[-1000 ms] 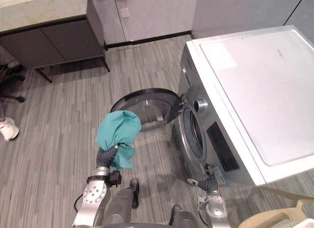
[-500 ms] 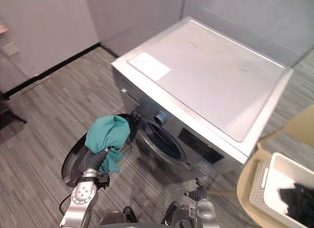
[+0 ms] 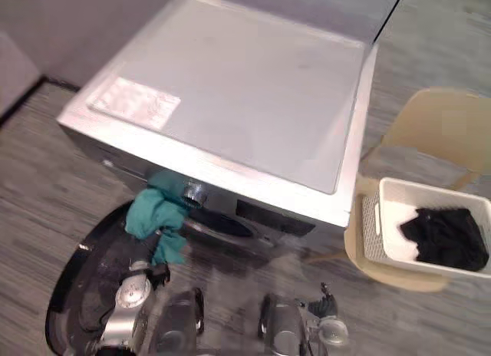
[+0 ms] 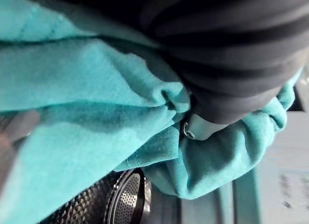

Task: Pick up the laundry basket with both hands and put the clothes into the washing machine.

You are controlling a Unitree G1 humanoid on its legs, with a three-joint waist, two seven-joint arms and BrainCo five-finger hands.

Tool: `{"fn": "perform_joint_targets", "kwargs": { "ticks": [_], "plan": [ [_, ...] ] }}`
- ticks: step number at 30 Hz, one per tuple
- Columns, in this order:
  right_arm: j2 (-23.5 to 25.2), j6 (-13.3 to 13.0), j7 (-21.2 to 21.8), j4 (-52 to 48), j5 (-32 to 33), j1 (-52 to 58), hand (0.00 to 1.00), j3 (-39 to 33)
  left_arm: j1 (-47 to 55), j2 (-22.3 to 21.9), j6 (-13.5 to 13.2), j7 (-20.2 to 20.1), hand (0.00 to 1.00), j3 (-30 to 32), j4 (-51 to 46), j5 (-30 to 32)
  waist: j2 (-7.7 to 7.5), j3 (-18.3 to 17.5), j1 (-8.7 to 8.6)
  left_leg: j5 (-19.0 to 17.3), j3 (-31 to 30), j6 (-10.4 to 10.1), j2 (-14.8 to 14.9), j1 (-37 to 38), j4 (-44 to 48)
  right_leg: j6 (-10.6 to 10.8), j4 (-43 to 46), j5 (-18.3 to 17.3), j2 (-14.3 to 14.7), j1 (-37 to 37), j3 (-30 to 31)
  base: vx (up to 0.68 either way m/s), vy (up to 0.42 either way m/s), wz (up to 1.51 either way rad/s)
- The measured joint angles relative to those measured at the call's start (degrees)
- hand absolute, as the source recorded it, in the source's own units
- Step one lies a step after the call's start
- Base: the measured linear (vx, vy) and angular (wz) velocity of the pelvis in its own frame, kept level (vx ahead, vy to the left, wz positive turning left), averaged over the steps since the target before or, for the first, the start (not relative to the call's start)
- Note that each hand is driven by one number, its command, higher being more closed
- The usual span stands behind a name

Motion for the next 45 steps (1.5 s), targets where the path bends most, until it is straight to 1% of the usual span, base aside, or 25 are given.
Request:
{"fn": "perform_joint_targets", "kwargs": {
  "ticks": [1,2,3,5,6,10,11,13,14,16,18,21,23,24,26,28,30,31,33,35,36,39,41,42,45],
  "plan": [
    [-0.1,0.0,-0.4,-0.9,0.6,-0.4,0.00,0.0,-0.9,-0.3,0.0,0.7,1.00,0.2,-0.1,-0.9,0.02,0.5,-0.04,-0.9,0.3,0.3,0.0,-1.8,1.8,0.3,1.9,-0.8,-0.5,-2.0,0.6,-0.17,0.108,-0.13],
    [-0.2,0.0,-1.3,-2.3,1.1,-1.7,0.00,0.0,-2.9,-0.7,-0.2,2.3,1.00,0.4,-0.1,-2.3,0.50,2.2,-0.16,-4.5,0.5,0.8,0.3,-4.4,5.2,0.6,6.0,-3.3,-0.9,-5.4,1.2,-0.13,0.076,-0.13],
    [-0.1,-0.1,-1.6,-2.9,1.1,-2.4,0.00,0.1,-3.6,-1.0,-0.2,2.7,1.00,0.4,-0.1,-3.0,0.79,3.1,-0.12,-6.2,0.5,1.3,0.8,-5.9,7.4,0.5,8.2,-4.4,-1.2,-7.0,1.4,-0.17,0.071,-0.15],
    [0.0,-0.2,-2.3,-5.4,2.9,-4.6,0.00,1.3,-7.3,-1.7,-0.4,4.8,1.00,0.3,0.2,-6.0,0.45,5.3,-0.10,-9.5,0.2,1.6,2.0,-13.1,16.0,0.2,17.0,-7.7,-1.7,-14.6,2.7,-0.19,0.023,-0.08],
    [0.1,-0.4,-2.4,-6.1,3.2,-5.0,0.00,1.4,-8.0,-1.9,-0.4,5.1,1.00,0.3,0.2,-6.4,0.44,5.7,-0.11,-10.0,-0.1,1.7,2.3,-14.7,17.9,0.1,18.7,-8.2,-1.8,-16.1,2.8,-0.18,-0.005,-0.06],
    [0.1,-2.0,-4.6,-10.9,5.5,-8.4,0.00,1.2,-18.1,-1.4,-0.5,6.1,1.00,0.1,1.0,-8.5,-0.20,7.9,-0.39,-11.8,-1.8,1.7,4.5,-29.3,29.4,-1.2,30.5,-10.4,-1.6,-31.1,4.4,-0.18,-0.031,-0.08],
    [0.1,-2.2,-4.8,-11.9,5.6,-8.8,0.00,1.0,-20.0,-1.0,-0.5,6.2,1.00,0.0,1.3,-8.5,-0.36,8.3,-0.37,-12.1,-1.9,1.6,4.9,-31.2,30.9,-1.5,32.1,-10.6,-1.4,-33.1,4.8,-0.16,-0.049,-0.15],
    [0.0,-3.3,-5.3,-15.5,6.2,-9.7,0.00,0.8,-25.6,0.8,-0.5,6.3,1.00,-0.4,1.8,-8.4,-0.67,8.7,-0.43,-12.9,-2.8,1.6,6.2,-37.6,35.8,-2.0,36.8,-11.1,-0.6,-39.8,5.5,-0.14,-0.045,-0.22],
    [0.0,-4.2,-5.8,-17.4,7.0,-10.6,0.00,0.5,-29.4,2.6,-0.4,6.8,1.00,-0.7,2.0,-8.3,-1.14,9.0,-0.83,-13.3,-3.4,1.5,7.1,-41.6,38.9,-2.4,39.7,-11.3,-0.1,-43.9,5.9,-0.13,-0.058,-0.24],
    [0.0,-4.7,-6.0,-20.0,7.8,-11.7,0.00,0.0,-34.6,5.7,-0.4,7.2,1.00,-0.7,2.3,-8.2,-2.19,9.6,-1.60,-13.9,-3.9,1.4,8.1,-46.2,43.0,-2.8,43.8,-11.6,0.6,-49.0,6.8,-0.13,-0.078,-0.23],
    [-0.2,-6.2,-6.3,-23.0,8.0,-11.8,0.00,-1.1,-40.9,9.6,-0.2,7.5,1.00,-1.2,2.9,-8.2,-2.35,9.7,-2.84,-14.3,-5.1,1.5,9.0,-51.9,47.2,-2.8,47.5,-11.7,1.5,-54.7,7.2,-0.12,-0.099,-0.18],
    [-0.9,-5.8,-6.8,-20.7,7.7,-10.5,0.00,-1.5,-48.7,14.2,-0.2,8.5,1.00,-3.2,2.8,-8.1,-2.34,9.9,-3.35,-14.7,-5.7,1.3,9.8,-56.8,50.7,-2.9,50.8,-11.7,2.3,-60.1,7.8,-0.05,-0.068,-0.16],
    [0.1,-4.5,-6.9,-18.5,7.9,-9.6,0.00,-1.7,-53.4,16.6,-0.3,8.7,1.00,-4.6,2.9,-7.7,-2.28,10.4,-3.59,-14.8,-5.7,1.2,9.9,-58.9,51.9,-3.0,52.2,-11.7,2.4,-62.6,8.3,-0.02,-0.065,-0.07],
    [0.9,-4.1,-6.8,-18.6,7.9,-8.7,0.00,-1.7,-56.1,18.4,-0.2,9.3,0.00,-5.2,2.9,-7.4,-2.16,10.5,-4.20,-14.8,-5.9,1.2,10.1,-60.1,52.7,-3.1,52.9,-11.6,2.4,-63.8,8.4,-0.01,-0.057,-0.05],
    [1.1,-4.0,-6.4,-18.9,7.9,-8.1,0.00,-1.3,-59.8,20.8,-0.2,10.3,0.00,-7.1,3.1,-6.9,-2.16,10.8,-5.22,-14.9,-6.4,1.2,10.1,-61.1,54.0,-3.2,53.9,-11.5,2.6,-64.8,8.4,0.01,-0.042,-0.09],
    [1.0,-4.6,-5.6,-20.1,7.9,-8.0,0.00,-1.0,-66.0,22.6,-0.3,10.8,0.00,-10.6,5.6,-3.5,-2.17,11.0,-5.53,-14.9,-6.7,1.2,10.3,-62.5,54.8,-3.4,54.5,-11.5,2.7,-66.1,8.4,0.02,-0.046,-0.05],
    [1.0,-5.4,-5.5,-20.7,7.9,-8.0,0.00,-1.1,-69.2,23.7,-0.3,10.7,0.00,-12.1,8.3,-1.5,-2.30,11.1,-5.66,-14.9,-6.7,1.2,10.4,-63.1,55.1,-3.4,54.8,-11.5,2.7,-66.7,8.5,0.01,-0.033,-0.01],
    [1.0,-6.1,-5.1,-21.7,8.2,-8.1,0.00,-1.1,-72.4,24.7,0.2,10.1,0.00,-12.8,11.5,1.3,-2.26,11.3,-5.89,-14.9,-6.8,1.3,10.5,-63.7,55.3,-3.3,54.9,-11.5,2.7,-67.3,8.3,0.00,0.000,0.00],
    [1.0,-6.4,-4.4,-22.6,8.6,-8.2,0.00,-1.2,-76.6,26.0,1.6,8.8,0.00,-14.1,16.4,5.2,-2.33,11.4,-6.30,-14.9,-6.9,1.3,10.7,-64.9,55.6,-3.3,55.1,-11.4,2.8,-68.3,8.3,0.03,-0.040,-0.03],
    [1.0,-6.5,-4.1,-23.0,9.9,-9.0,0.00,-1.4,-80.7,26.5,4.0,6.2,0.00,-15.4,23.2,11.9,-2.47,11.7,-6.52,-15.0,-7.4,1.3,10.9,-65.6,56.3,-3.5,55.5,-11.3,3.1,-68.7,8.0,0.04,-0.028,-0.06],
    [1.0,-6.7,-3.9,-23.3,10.1,-9.0,0.00,-1.4,-81.3,26.6,4.8,5.4,0.00,-15.8,24.0,14.6,-2.57,11.8,-6.42,-15.0,-7.4,1.3,10.9,-65.6,56.4,-3.4,55.5,-11.3,3.3,-68.8,8.0,0.02,-0.023,-0.06],
    [0.8,-7.5,-2.7,-23.4,10.8,-9.1,0.00,-1.7,-81.6,27.0,6.4,1.5,0.00,-17.5,27.5,26.6,-2.60,11.9,-6.42,-15.0,-7.5,1.3,11.0,-66.6,56.7,-3.2,55.7,-11.2,3.4,-69.9,8.1,0.01,-0.008,-0.01],
    [0.6,-7.5,-1.6,-23.4,11.7,-9.1,0.00,-1.6,-81.6,27.0,7.6,-1.0,0.00,-18.9,30.1,32.4,-2.61,11.9,-6.41,-15.0,-7.5,1.3,11.0,-66.9,56.7,-3.3,55.8,-11.0,3.4,-70.1,8.1,0.00,0.000,0.00],
    [0.5,-7.5,-1.1,-23.4,11.9,-9.2,0.00,-1.6,-81.6,27.0,8.3,-2.6,0.00,-19.4,31.0,34.9,-2.60,11.9,-6.40,-15.0,-7.6,1.3,11.0,-67.1,56.8,-3.3,55.8,-10.9,3.4,-70.3,8.1,0.00,0.000,0.00],
    [0.2,-7.5,0.5,-23.5,12.3,-9.2,0.00,-1.2,-81.6,27.1,8.5,-5.3,0.00,-19.4,31.3,35.6,-2.58,11.9,-6.37,-15.0,-8.0,1.3,11.0,-67.9,57.0,-3.5,55.8,-10.7,3.4,-70.6,7.8,0.00,0.000,0.00]
  ]
}}
